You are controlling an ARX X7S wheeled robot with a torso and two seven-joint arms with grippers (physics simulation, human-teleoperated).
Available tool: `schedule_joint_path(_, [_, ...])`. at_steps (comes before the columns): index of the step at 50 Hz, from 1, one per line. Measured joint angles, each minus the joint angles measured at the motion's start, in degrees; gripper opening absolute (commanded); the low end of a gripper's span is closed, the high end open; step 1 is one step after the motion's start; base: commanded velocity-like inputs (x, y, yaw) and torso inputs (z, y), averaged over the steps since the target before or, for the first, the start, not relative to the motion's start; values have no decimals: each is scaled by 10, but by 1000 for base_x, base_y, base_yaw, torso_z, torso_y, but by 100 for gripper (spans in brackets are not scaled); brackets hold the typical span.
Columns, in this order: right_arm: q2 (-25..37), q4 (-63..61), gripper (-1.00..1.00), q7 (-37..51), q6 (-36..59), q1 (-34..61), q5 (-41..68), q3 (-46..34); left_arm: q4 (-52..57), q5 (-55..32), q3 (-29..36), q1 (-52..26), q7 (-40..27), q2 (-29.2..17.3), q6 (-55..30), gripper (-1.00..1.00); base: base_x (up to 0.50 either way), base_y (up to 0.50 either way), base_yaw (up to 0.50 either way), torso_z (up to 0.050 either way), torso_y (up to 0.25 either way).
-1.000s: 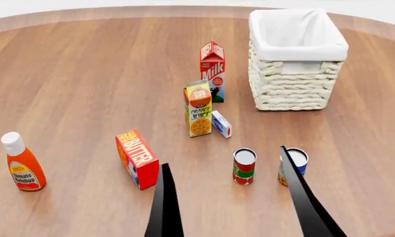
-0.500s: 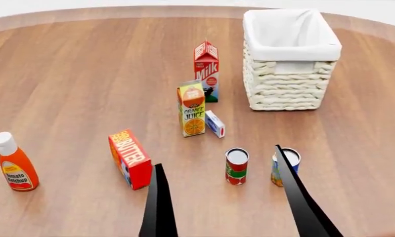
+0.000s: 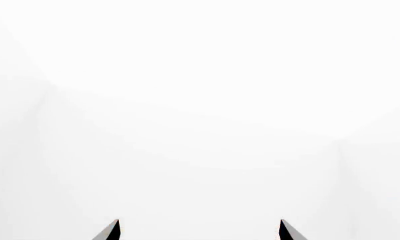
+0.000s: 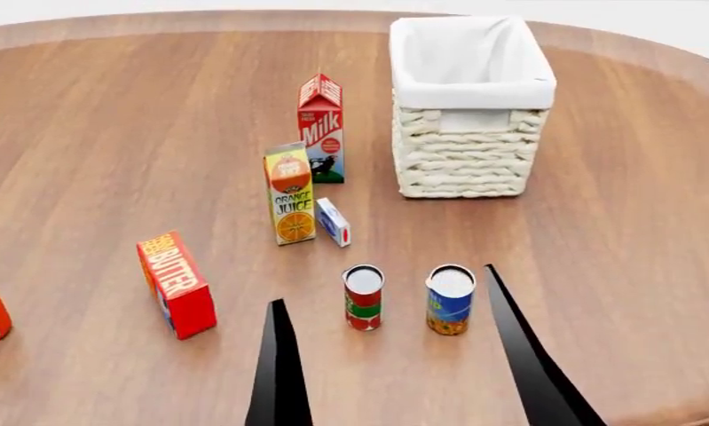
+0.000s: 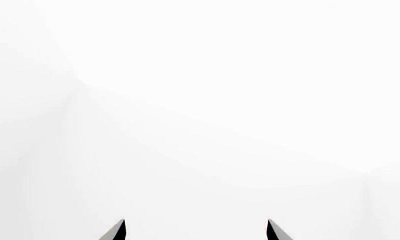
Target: Pick up the alphabet soup and the tomato sauce, and put them in the basket.
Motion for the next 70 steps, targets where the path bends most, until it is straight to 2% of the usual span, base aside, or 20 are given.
schedule_joint_path(17, [4, 1, 100, 2, 10, 5, 6, -8, 2, 0, 5, 2, -7, -8, 2, 100, 72, -64, 0, 0, 0])
schedule_joint_path(48, [12, 7, 100, 12, 25, 11, 7, -16, -2, 3, 14, 2, -16, -19, 9, 100, 207, -42, 0, 0, 0])
schedule_joint_path(70, [13, 15, 100, 19, 37, 16, 4, -27, -10, 9, 22, 5, -20, -25, 18, 100, 498, 0, 0, 0, 0])
